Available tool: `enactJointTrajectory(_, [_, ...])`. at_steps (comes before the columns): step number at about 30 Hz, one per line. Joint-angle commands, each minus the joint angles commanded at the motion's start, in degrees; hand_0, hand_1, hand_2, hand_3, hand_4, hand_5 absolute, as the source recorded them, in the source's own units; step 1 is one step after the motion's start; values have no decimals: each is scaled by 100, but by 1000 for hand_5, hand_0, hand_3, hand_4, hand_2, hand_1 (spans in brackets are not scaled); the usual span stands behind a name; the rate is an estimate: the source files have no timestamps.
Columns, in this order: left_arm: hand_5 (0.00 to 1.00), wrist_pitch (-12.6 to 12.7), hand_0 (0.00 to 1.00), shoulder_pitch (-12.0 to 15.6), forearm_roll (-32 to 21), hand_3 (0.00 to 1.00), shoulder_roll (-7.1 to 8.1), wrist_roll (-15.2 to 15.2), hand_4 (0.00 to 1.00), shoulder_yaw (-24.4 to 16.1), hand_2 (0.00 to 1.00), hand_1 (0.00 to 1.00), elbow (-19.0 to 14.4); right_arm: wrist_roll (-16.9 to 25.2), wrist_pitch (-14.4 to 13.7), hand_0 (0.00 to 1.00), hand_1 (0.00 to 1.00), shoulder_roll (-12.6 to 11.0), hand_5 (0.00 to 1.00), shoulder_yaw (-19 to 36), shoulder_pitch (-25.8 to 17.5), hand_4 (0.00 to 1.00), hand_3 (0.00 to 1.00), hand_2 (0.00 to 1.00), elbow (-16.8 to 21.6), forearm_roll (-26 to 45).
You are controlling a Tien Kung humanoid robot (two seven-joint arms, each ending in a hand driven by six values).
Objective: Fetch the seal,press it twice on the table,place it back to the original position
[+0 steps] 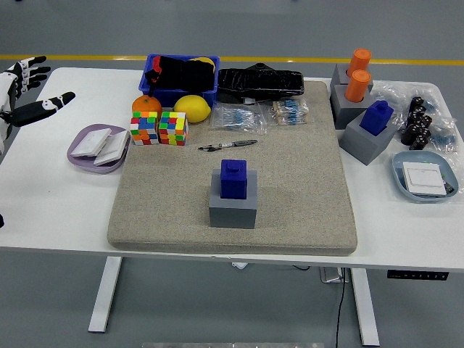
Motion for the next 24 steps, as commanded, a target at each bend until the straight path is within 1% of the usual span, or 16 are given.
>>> enactJointTrajectory(9, [292,5,803,28,64,868,43,19,941,-109,809,811,-30,11,-22,786,683,25,456,7,15,794,619,660,-8,-107])
enactJointTrajectory(12, [292,8,803,64,71,868,57,21,941,-126,809,811,-50,8,-19,786,683,26,456,-71,14,794,619,660,-8,-97])
enactJointTrajectory(24, [273,17,801,175,143,867,49,26,924,-206,810,810,-81,25,-40,787,683,-30,456,-248,-33,793,618,661,-7,-125])
